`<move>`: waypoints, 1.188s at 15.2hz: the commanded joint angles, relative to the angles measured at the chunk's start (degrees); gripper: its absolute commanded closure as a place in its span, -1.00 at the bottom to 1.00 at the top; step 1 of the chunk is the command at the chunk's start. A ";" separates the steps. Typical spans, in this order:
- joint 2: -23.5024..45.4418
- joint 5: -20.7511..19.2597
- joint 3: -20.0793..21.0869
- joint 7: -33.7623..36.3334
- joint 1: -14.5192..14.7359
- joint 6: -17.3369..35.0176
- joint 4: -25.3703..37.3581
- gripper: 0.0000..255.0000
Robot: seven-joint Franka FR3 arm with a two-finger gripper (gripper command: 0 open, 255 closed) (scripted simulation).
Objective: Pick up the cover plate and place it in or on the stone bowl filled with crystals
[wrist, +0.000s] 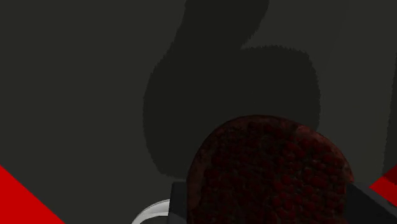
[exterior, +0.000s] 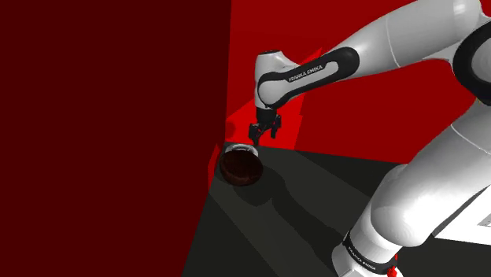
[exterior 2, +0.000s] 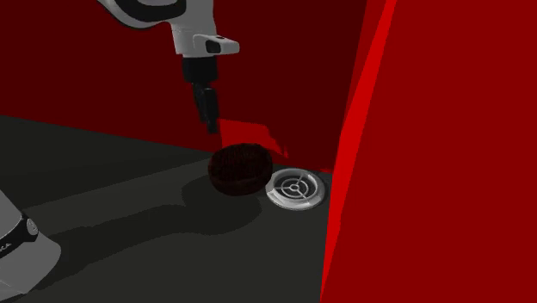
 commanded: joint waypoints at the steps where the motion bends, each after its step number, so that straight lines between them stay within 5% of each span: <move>1: 4.07 -0.42 -0.04 0.15 -0.08 2.64 1.75 -1.00; 10: 24.11 -2.05 -0.29 0.89 -0.28 11.40 14.17 -1.00; 18: 42.04 -2.85 -0.57 0.95 -0.31 14.10 30.44 -1.00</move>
